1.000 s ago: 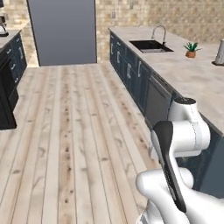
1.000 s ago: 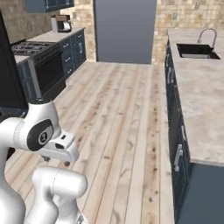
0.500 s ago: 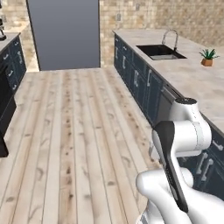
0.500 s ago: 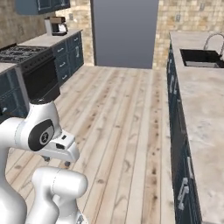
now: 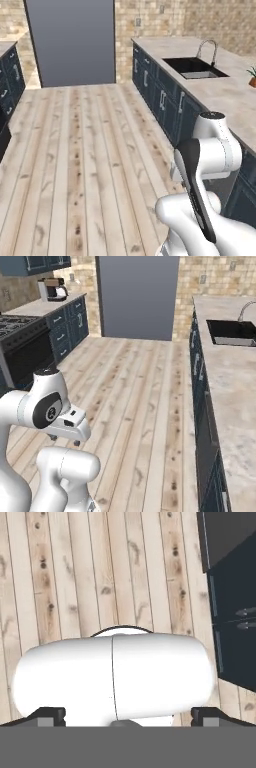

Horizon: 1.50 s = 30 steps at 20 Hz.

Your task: Retrieve the butter from the fridge and place it on a plate on the dining table. Then retrieve the butter knife by the fridge and place it near the plate.

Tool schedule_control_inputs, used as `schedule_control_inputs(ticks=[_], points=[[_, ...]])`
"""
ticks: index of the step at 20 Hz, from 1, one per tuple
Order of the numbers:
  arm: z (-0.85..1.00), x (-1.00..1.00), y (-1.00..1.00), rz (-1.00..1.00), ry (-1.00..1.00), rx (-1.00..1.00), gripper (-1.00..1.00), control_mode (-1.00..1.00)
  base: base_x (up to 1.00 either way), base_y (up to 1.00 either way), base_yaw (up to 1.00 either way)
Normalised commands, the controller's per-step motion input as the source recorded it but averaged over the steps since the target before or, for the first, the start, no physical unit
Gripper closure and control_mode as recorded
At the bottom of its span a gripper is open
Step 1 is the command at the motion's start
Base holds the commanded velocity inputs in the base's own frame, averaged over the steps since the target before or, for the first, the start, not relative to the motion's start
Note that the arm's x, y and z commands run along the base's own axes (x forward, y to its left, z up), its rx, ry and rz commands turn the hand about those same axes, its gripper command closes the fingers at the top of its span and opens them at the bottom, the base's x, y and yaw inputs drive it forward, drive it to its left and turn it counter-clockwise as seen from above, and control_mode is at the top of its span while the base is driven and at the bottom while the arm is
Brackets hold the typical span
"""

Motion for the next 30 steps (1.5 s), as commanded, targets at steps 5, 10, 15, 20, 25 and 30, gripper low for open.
schedule_control_inputs(ticks=[5, 10, 15, 20, 25, 30], points=[[0.0, 0.0, 0.0, 0.0, 0.0, 0.0, -1.0, 1.0, 0.82, 0.17, 0.02], [0.0, 0.0, 0.0, 0.0, 0.0, 0.0, -1.0, 1.0, 0.74, 0.11, 0.22], [0.0, 0.0, 0.0, 0.0, 0.0, 0.0, -1.0, 1.0, 0.97, 0.18, 0.4], [0.0, 0.0, 0.0, 0.0, 0.0, 0.0, -1.0, 1.0, 1.0, 0.13, 0.44], [0.0, 0.0, 0.0, 0.0, 0.0, 0.0, -1.0, 1.0, 1.0, 0.08, 0.52], [0.0, 0.0, 0.0, 0.0, 0.0, 0.0, -1.0, 1.0, 1.0, 0.1, 0.59]])
